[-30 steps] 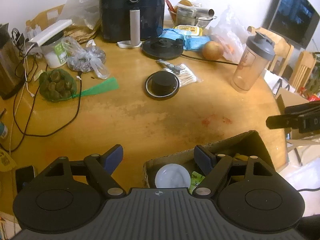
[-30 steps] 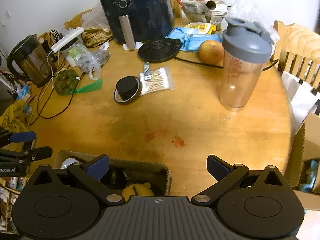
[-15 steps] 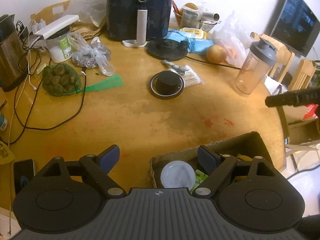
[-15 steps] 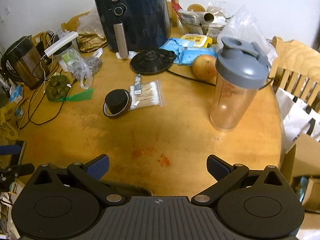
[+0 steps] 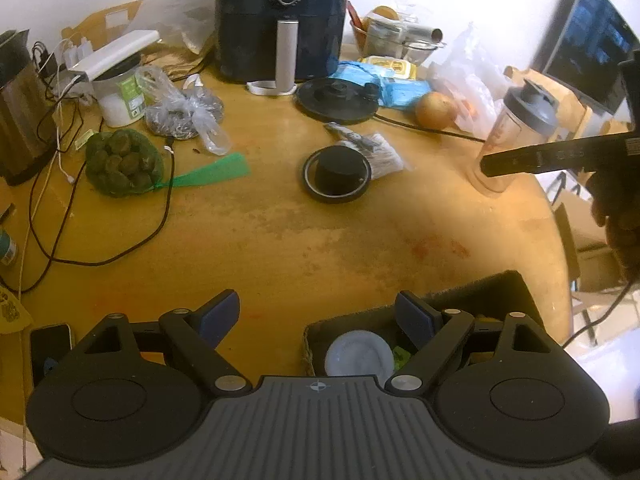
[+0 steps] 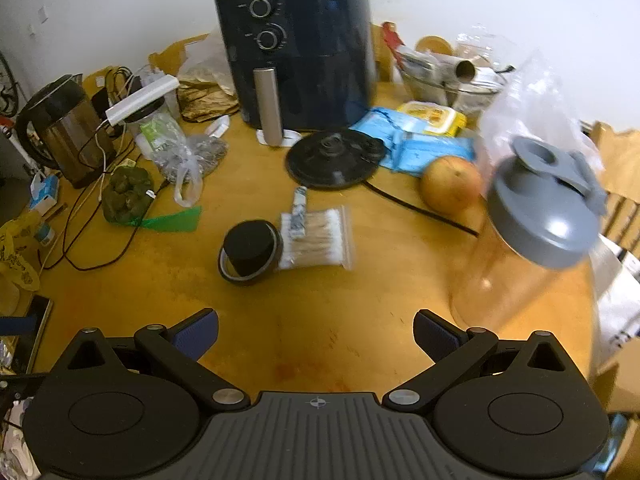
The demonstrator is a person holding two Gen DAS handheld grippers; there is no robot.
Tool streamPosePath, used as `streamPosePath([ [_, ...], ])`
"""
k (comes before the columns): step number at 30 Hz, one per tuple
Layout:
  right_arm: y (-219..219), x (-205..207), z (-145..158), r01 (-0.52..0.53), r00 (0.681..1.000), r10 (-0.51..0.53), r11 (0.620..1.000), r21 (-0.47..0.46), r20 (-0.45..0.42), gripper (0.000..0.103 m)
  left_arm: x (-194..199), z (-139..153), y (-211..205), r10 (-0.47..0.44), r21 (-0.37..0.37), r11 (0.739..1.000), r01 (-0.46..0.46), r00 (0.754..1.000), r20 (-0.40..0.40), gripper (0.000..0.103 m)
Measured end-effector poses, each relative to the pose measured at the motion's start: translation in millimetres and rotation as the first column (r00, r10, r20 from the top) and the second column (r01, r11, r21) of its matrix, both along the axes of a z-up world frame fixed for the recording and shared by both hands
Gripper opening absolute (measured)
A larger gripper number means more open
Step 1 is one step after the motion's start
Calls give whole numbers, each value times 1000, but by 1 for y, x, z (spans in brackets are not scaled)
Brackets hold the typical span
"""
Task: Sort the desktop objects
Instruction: 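Withdraw the open right tool from the box toward the table, then grasp the grey-white marbled stick beside the cotton swab bag with the right tool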
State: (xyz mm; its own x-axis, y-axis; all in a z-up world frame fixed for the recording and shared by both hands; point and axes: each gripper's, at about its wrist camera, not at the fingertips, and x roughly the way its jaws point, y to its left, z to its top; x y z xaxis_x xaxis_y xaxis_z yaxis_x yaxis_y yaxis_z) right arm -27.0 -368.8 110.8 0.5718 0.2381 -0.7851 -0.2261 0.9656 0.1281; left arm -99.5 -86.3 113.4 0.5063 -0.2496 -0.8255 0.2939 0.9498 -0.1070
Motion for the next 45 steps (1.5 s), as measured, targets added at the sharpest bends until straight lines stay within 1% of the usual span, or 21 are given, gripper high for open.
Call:
streamPosePath([
  [4,8,19,-7,-32,999,32,999,9,7,103,2,1,1,20,-8,1000,-20,1000,5,85],
  [7,13,32,-13,-55,998,55,998,10,19,100,3,4,4,52,-20,998,-52,999,12,85],
  [9,16,42,-19,-71,997,71,997,5,22,92,5,3,5,71,-18,997,-71,997,5,85],
  [13,22,61,-28,-96,995,96,995,2,25,84,6,2,5,101,-15,995,-101,995,-12,85],
  [15,25,69,-34,-113,993,113,994,3,23,77,6,1,4,116,-10,993,-116,993,-17,85],
  [21,33,89,-47,-154,988,154,988,6,24,68,4,0,-2,147,-1,989,-147,989,-29,85],
  [24,37,97,-52,-172,985,172,985,2,32,65,2,1,-5,149,-9,989,-149,988,-28,85],
  [30,38,114,-64,-164,986,164,986,5,35,60,-4,1,-14,150,-4,989,-150,988,-23,85],
  [33,41,122,-71,-160,987,159,987,11,37,57,-6,1,-17,164,1,986,-164,986,-27,85],
  [37,45,133,-80,-151,988,150,989,13,39,56,-12,-1,-19,186,1,983,-186,982,-45,85],
  [39,47,139,-84,-142,989,141,990,7,34,50,-14,-1,-19,196,3,981,-196,979,-53,85],
  [43,52,150,-93,-144,989,144,990,10,18,45,-17,-1,-19,221,7,975,-221,973,-62,85],
  [45,55,154,-97,-154,988,154,988,6,10,39,-19,0,-19,232,7,973,-232,971,-61,85],
])
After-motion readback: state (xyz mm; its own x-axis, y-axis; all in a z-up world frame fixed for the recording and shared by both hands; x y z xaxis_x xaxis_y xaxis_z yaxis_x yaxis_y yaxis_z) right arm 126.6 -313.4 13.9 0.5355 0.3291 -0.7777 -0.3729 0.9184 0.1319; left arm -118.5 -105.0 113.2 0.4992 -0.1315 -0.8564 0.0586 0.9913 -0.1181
